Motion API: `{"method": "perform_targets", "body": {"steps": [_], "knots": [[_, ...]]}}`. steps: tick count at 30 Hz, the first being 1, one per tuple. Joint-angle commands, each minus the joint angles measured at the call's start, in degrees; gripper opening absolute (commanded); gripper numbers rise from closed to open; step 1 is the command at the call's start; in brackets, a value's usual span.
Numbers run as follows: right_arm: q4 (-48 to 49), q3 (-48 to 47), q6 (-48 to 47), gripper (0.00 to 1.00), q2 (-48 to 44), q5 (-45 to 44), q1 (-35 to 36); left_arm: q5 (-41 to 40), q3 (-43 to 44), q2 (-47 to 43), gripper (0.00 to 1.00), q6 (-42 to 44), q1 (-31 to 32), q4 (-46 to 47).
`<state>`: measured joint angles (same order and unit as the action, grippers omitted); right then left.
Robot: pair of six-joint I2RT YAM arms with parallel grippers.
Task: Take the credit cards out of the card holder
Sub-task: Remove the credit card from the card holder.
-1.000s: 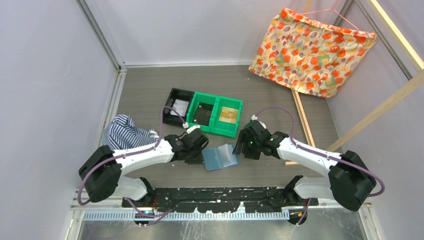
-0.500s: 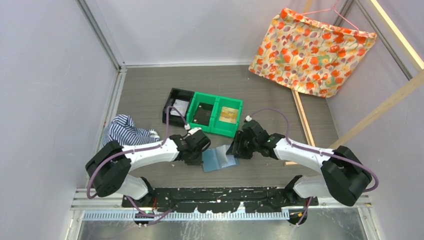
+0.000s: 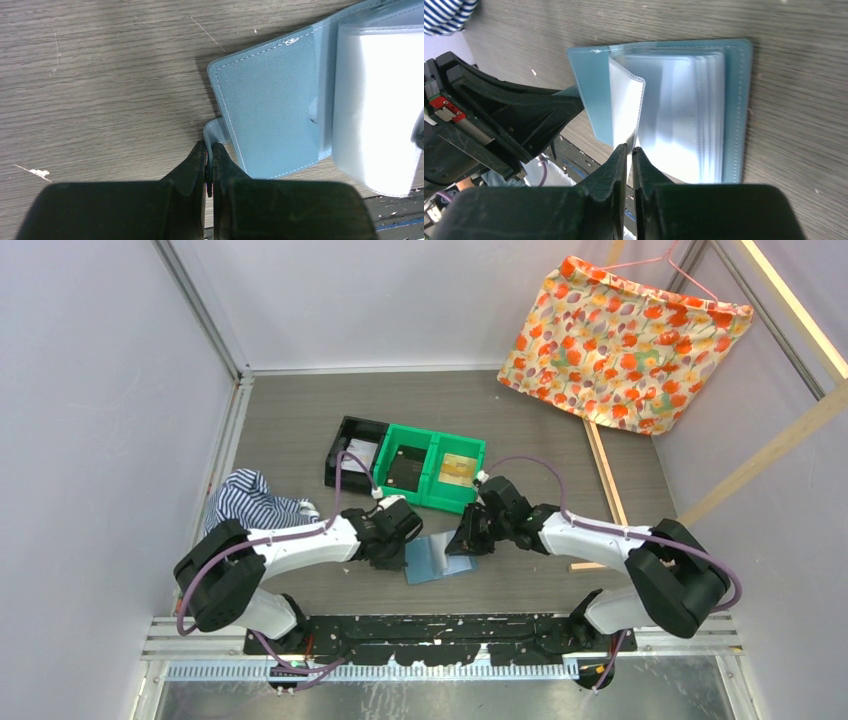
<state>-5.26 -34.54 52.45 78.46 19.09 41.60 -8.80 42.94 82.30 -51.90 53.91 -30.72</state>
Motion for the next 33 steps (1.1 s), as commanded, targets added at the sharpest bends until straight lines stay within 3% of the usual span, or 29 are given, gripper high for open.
{"method": "perform_targets", "body": {"steps": [1, 3, 8, 13, 16, 23, 29, 33], "knots": [[3.7, -3.8, -2.5, 0.13, 1.8, 4.7, 1.1, -0.3, 2.9, -0.4, 0.01, 1.4, -0.3, -0.7], [4.0, -4.8, -2.7, 0.13, 3.2, 5.4, 1.9, 0.2, 3.6, -1.1, 0.01, 1.8, -0.8, -1.7], [3.6, -7.4, -2.7, 0.13, 8.4, 4.2, 3.3, 0.6, 4.5, -4.4, 0.22, 1.8, -2.9, -4.8], [5.1, -7.9, -2.1, 0.14, 13.4, 4.2, 4.0, 0.5, 5.4, -10.1, 0.28, 1.2, -3.8, -8.2], [5.0, -8.8, -2.3, 0.2, 14.1, 4.4, 4.2, 0.4, 6.0, -14.1, 0.32, 0.5, -4.1, -8.9], [-4.3, -11.5, -6.2, 0.5, 5.7, -1.5, 4.2, 3.3, 7.3, -18.4, 0.38, 0.1, -4.2, -6.2], [-11.4, -10.3, -8.6, 0.52, -4.6, -9.6, 2.8, 10.6, 7.5, -15.5, 0.38, -0.6, -4.2, 2.7], [-13.5, -6.9, -7.8, 0.47, -7.3, -10.8, -1.5, 15.6, 7.8, -11.6, 0.37, -1.8, -4.0, 9.8]]}}
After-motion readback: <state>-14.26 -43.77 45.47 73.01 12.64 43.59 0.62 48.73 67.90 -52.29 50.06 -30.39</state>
